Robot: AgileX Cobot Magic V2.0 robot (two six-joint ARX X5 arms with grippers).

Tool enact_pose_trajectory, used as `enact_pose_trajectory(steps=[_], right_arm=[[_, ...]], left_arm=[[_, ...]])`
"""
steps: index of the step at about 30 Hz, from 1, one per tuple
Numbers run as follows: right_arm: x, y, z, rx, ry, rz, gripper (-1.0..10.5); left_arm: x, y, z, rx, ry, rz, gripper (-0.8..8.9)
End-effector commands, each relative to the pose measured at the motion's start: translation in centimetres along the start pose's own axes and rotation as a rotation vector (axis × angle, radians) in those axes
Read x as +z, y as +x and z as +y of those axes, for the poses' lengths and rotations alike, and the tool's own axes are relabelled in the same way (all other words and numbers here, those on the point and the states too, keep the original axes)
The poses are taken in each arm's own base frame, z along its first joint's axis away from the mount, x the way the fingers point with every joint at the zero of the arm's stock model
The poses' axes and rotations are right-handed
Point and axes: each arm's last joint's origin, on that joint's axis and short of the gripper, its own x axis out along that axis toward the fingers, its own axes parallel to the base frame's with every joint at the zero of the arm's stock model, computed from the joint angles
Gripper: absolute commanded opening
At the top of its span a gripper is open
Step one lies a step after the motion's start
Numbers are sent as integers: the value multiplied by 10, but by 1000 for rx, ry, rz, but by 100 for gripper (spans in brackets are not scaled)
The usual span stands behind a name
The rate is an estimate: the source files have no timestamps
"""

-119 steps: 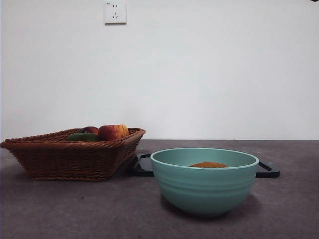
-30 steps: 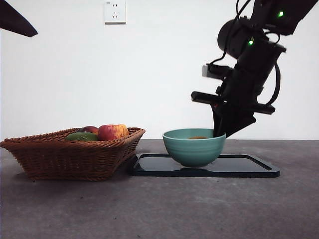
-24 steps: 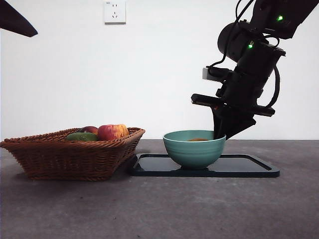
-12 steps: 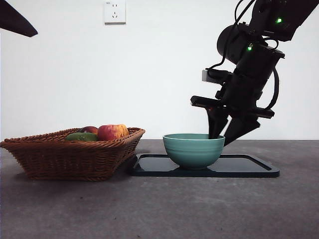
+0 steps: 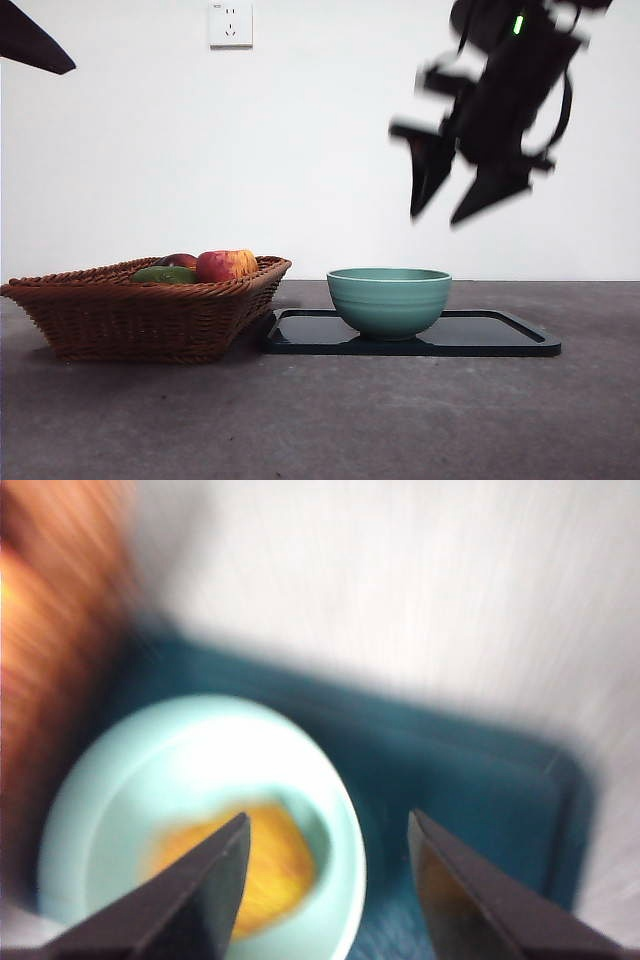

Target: Pick up the wifruite, put it on the bowl, pick up the plate, put it on desk

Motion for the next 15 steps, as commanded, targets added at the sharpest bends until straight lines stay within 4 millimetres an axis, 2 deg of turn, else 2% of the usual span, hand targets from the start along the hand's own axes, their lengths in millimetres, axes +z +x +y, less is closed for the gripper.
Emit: enact_pose_trajectory(steps=[1, 10, 15], right_arm=[[9, -25, 6, 12, -16, -44, 255], [-1, -116, 17, 73, -66, -50, 254], [-16, -155, 18, 78, -82, -29, 254]], left_arm=[[3, 0, -1, -9, 23, -8, 344], [3, 0, -1, -9, 34, -9, 344], [3, 0, -1, -9, 34, -9, 344]])
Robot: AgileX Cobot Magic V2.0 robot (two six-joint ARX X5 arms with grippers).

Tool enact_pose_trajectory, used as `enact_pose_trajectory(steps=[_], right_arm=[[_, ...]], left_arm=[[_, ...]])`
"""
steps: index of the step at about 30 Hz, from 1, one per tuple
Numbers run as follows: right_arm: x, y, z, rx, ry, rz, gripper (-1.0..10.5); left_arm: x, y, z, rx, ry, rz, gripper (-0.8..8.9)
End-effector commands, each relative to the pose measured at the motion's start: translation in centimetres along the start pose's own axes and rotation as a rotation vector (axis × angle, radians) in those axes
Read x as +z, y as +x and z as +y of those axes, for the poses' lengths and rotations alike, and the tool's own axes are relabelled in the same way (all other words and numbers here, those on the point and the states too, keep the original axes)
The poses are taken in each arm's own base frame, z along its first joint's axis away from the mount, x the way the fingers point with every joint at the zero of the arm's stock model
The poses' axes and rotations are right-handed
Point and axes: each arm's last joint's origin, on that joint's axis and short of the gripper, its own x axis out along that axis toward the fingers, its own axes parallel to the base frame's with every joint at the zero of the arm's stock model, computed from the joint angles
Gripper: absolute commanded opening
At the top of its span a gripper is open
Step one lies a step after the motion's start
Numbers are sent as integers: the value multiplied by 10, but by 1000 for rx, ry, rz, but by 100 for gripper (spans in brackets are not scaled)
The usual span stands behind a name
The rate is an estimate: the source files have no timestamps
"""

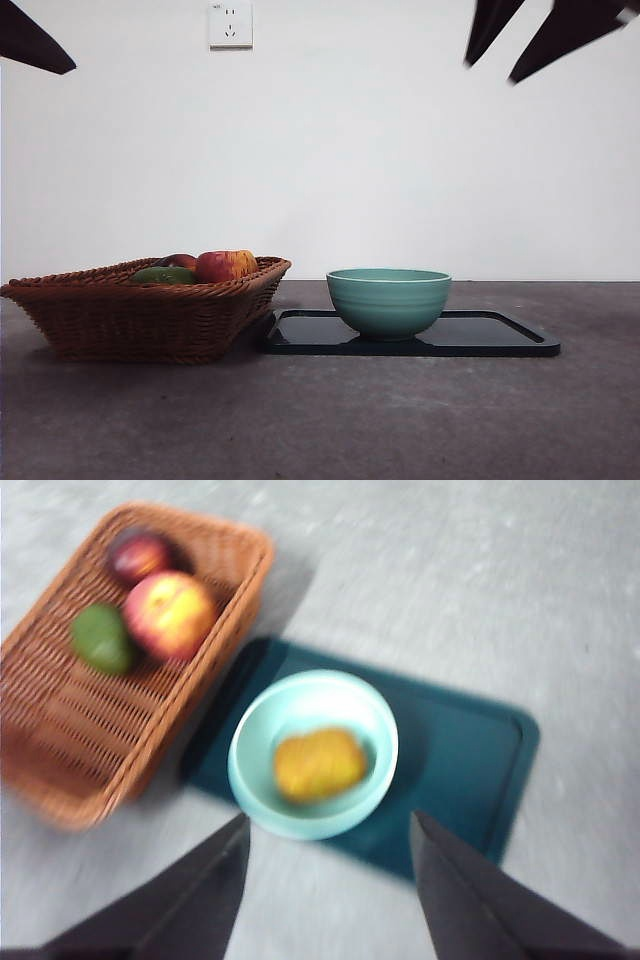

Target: Pick up the wifruite, put it on the bowl, pick up the plate, put it on desk

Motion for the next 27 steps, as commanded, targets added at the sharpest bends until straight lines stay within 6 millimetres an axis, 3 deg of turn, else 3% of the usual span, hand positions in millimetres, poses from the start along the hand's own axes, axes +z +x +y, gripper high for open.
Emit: enact_pose_trajectory(steps=[1, 10, 19, 27], right_arm=[[-6, -17, 3, 12, -27, 1, 254], [-57, -47, 5, 147, -36, -15, 253], [-108, -47, 4, 299, -45, 35, 253], [-120, -47, 3, 326, -42, 53, 253]], left_arm=[[3, 0, -1, -8, 29, -9, 344], [3, 0, -1, -8, 29, -9, 344], [3, 0, -1, -8, 29, -9, 344], [3, 0, -1, -8, 29, -9, 344]])
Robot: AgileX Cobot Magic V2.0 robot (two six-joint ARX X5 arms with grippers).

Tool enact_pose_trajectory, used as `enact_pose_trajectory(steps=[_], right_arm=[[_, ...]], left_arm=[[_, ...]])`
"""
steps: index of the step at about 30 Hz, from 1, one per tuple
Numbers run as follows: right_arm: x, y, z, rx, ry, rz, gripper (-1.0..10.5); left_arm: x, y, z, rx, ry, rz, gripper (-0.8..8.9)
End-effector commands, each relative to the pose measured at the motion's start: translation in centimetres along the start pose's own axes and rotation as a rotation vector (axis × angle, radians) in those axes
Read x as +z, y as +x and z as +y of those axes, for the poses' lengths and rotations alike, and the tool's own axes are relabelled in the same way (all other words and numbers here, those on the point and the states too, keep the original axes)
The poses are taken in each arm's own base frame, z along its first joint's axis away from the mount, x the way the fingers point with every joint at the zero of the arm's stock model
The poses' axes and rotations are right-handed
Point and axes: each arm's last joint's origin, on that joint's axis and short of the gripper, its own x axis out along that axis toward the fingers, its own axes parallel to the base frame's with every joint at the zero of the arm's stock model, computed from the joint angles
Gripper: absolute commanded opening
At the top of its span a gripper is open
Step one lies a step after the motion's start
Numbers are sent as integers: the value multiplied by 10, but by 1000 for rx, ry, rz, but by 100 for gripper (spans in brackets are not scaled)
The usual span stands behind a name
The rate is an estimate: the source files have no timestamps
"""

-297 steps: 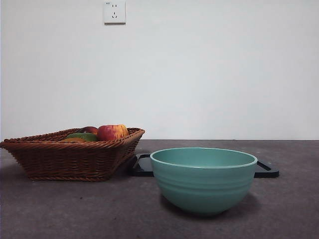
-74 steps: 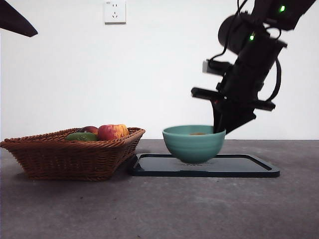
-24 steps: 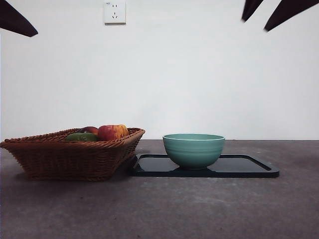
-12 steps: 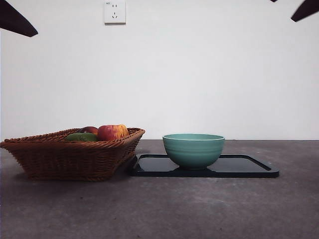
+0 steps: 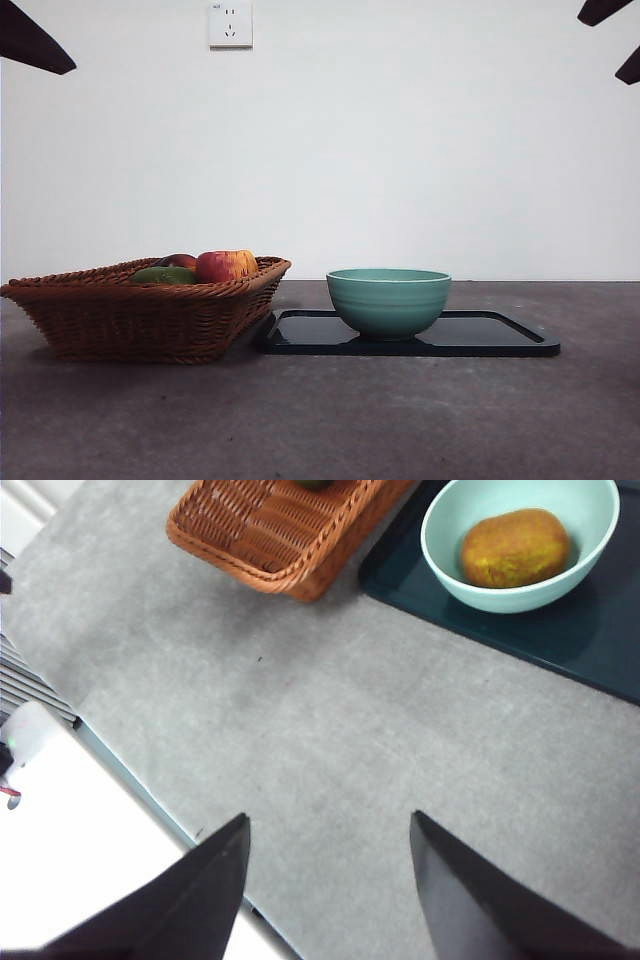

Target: Pick up the wifruite, put it on the bowl, pick up the plate, put it on desk

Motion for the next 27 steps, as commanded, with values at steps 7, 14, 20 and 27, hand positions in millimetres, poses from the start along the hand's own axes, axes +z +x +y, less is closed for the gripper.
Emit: enact_pose_trajectory(steps=[7, 14, 20, 27], right_arm=[[3, 0, 2, 9, -22, -8, 253], [3, 0, 2, 9, -22, -8, 253], [3, 0, 2, 9, -21, -8, 253], [3, 0, 2, 9, -21, -8, 253]], left_arm=[[3, 0, -1, -9, 29, -9, 344], [3, 0, -1, -9, 29, -9, 344], [3, 0, -1, -9, 28, -9, 343], [12, 0, -3, -22, 37, -89, 339]])
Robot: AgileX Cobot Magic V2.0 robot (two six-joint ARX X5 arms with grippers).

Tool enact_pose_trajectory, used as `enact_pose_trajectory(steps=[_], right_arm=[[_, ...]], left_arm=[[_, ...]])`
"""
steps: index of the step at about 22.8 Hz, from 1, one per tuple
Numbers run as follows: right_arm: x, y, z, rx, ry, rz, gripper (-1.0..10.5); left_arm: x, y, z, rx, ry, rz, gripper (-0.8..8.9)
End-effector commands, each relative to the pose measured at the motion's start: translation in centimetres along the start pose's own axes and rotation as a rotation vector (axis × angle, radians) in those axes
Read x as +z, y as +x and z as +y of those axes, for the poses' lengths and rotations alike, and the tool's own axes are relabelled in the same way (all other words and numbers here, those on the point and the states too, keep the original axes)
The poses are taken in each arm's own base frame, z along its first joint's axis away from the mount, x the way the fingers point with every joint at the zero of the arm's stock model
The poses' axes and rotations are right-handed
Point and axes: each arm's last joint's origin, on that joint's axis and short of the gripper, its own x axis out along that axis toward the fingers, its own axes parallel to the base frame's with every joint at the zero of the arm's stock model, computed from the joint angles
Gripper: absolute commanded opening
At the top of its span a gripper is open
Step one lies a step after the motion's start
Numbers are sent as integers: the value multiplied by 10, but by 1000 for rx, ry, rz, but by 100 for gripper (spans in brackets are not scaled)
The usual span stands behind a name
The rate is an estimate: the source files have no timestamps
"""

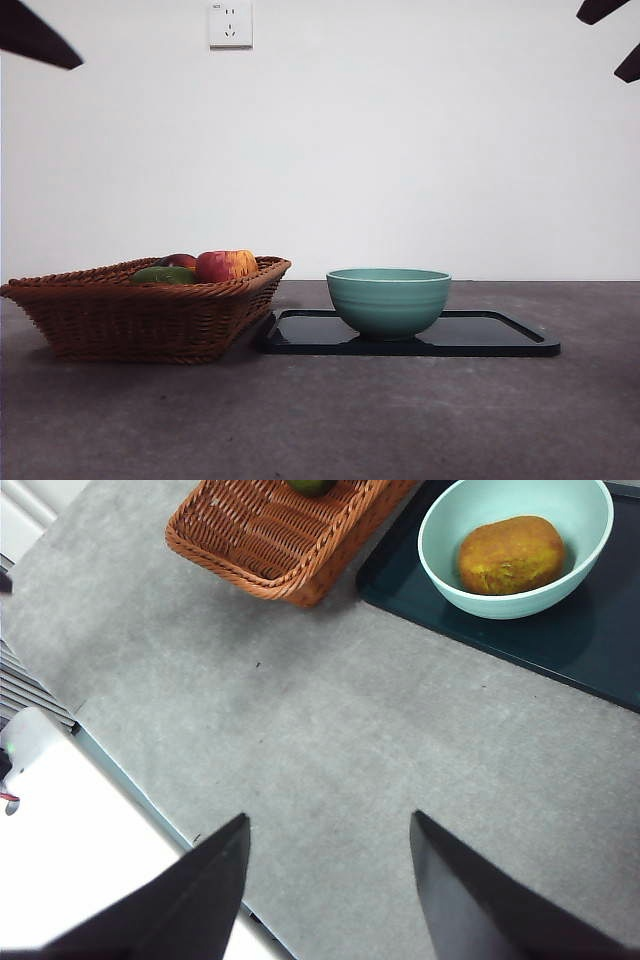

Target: Pick up the wifruite, put it on the bowl, pick up the plate, put it on desk

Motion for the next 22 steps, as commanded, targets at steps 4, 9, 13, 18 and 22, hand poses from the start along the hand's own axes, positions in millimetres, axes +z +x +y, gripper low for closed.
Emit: enact_pose_trajectory(steps=[4, 9, 13, 18, 22], right_arm=[[3, 0, 2, 9, -20, -7, 253], [3, 0, 2, 9, -20, -7, 253], [3, 0, 2, 10, -21, -7, 254], [3, 0, 2, 9, -21, -6, 254], [3, 0, 2, 9, -21, -6, 253]], left_arm=[[23, 4, -2, 3, 14, -104, 340], [52, 19, 0, 48, 32, -86, 340], [97, 49, 7, 77, 81, -47, 340], [145, 101, 26, 95, 106, -4, 339], [164, 148, 49, 98, 117, 14, 339]])
